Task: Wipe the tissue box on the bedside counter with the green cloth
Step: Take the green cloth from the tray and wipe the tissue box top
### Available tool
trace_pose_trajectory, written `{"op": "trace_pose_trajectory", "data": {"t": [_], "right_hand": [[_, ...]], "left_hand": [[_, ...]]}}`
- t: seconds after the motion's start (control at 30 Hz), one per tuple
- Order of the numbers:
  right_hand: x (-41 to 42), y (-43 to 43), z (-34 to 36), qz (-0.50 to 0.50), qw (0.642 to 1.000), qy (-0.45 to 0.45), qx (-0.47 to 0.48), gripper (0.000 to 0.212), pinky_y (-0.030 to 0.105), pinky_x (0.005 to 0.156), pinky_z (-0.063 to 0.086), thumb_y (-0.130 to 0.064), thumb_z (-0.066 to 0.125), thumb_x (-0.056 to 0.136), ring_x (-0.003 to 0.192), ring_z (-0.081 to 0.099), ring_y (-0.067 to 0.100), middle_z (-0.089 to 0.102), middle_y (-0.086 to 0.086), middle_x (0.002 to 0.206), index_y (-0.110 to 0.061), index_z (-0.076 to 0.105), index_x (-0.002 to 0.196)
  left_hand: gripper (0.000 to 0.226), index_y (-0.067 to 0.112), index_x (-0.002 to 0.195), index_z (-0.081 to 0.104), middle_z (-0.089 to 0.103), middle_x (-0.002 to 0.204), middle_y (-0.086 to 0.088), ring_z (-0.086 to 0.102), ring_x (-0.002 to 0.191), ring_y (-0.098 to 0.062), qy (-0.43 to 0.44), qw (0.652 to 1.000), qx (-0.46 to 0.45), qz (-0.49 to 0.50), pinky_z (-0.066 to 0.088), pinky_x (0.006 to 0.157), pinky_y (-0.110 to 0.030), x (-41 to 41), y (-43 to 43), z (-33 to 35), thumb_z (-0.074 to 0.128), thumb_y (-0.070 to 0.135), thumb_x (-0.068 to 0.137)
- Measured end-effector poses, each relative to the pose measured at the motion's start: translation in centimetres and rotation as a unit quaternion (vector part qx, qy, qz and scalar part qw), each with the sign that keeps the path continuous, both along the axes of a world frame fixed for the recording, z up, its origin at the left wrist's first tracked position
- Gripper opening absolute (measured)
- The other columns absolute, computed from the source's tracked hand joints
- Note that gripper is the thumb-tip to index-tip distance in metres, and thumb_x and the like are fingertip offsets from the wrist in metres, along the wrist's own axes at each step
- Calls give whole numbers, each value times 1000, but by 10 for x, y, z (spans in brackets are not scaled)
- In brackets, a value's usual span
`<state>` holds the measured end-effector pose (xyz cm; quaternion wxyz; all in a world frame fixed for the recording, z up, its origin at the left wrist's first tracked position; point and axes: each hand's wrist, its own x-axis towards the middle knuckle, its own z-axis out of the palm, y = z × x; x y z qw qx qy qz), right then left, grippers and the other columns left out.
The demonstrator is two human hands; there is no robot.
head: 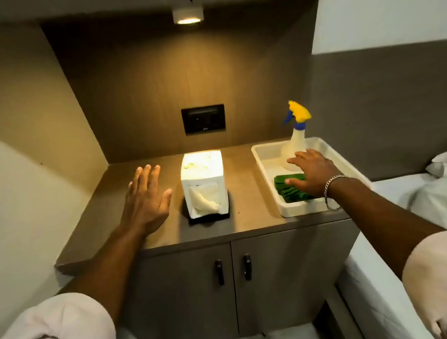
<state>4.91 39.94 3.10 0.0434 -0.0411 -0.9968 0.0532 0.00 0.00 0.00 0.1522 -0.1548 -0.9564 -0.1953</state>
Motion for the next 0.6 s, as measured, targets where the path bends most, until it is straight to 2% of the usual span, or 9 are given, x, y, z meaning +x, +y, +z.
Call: {"op": "trace_pose_trajectory", "data": {"t": [0.07, 0.13, 0.2, 0.27, 0.37, 0.6], "right_hand": [[-13, 2, -12, -13, 996, -90, -19, 72, 60, 112, 21, -59, 58, 78, 143, 18, 35, 29, 5, 156, -35, 33, 141], [-24, 9, -27, -15, 984, -162, -74, 76, 56, 112, 25, -54, 66, 75, 138, 28, 36, 34, 8, 152, -38, 32, 141], [-31, 14, -36, -5, 975, -185, -126, 80, 46, 109, 34, -43, 74, 73, 127, 42, 36, 41, 13, 146, -34, 35, 141], [-35, 20, -39, -8, 972, -182, -147, 79, 42, 104, 40, -36, 78, 71, 120, 49, 35, 46, 14, 140, -35, 37, 140], [-41, 22, -45, -5, 982, -157, -109, 72, 41, 97, 44, -31, 77, 74, 113, 54, 36, 53, 16, 134, -34, 43, 137], [-31, 20, -46, -9, 995, -60, -83, 54, 44, 91, 52, -36, 74, 76, 104, 60, 41, 64, 20, 121, -31, 57, 126]], "left_hand": [[75, 27, 150, 2, 5, 163, -8, -1, 149, -27, -55, 998, -21, 27, 5, 118, -50, -10, -4, -26, 26, 60, 88], [79, 32, 149, -8, -3, 163, -5, -8, 148, -27, -112, 989, -78, 55, 1, 117, -52, -16, -11, -58, 16, 70, 85], [81, 35, 148, -11, -8, 163, -5, -10, 148, -30, -154, 977, -126, 70, -2, 116, -56, -22, -14, -78, 11, 76, 81], [81, 40, 146, -12, -9, 163, -4, -10, 148, -31, -169, 971, -150, 77, -5, 114, -59, -26, -16, -83, 3, 81, 77], [80, 45, 144, -14, -11, 162, -1, -11, 148, -31, -175, 965, -180, 71, -8, 112, -61, -28, -18, -87, -6, 83, 73], [70, 50, 134, -28, -13, 162, 1, -12, 148, -30, -161, 970, -170, 69, -9, 112, -62, -28, -18, -90, -5, 81, 76]]}}
